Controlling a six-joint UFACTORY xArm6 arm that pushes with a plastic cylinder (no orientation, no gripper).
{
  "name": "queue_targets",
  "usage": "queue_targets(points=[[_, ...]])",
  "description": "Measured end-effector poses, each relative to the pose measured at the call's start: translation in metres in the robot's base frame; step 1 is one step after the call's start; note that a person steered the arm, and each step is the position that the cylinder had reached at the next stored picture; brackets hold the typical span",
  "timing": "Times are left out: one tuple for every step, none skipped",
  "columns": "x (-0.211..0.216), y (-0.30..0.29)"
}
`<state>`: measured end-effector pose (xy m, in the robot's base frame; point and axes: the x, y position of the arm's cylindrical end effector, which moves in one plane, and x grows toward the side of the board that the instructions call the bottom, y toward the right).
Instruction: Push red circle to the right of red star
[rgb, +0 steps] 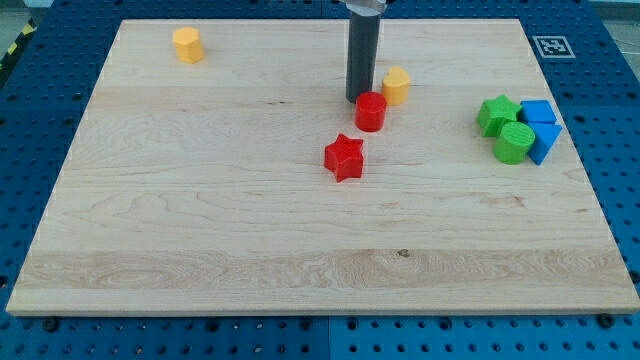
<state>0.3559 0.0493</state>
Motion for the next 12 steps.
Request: queue_targets(points=[[0.003,0.003],[0.003,0.007],[0.003,0.018],[0.015,0.019],[0.015,0.019],[0.014,0.02],[0.016,0.022],[0.04,0.016],[0.044,0.015],[0.039,0.015],[0.002,0.007],[-0.034,0.006]])
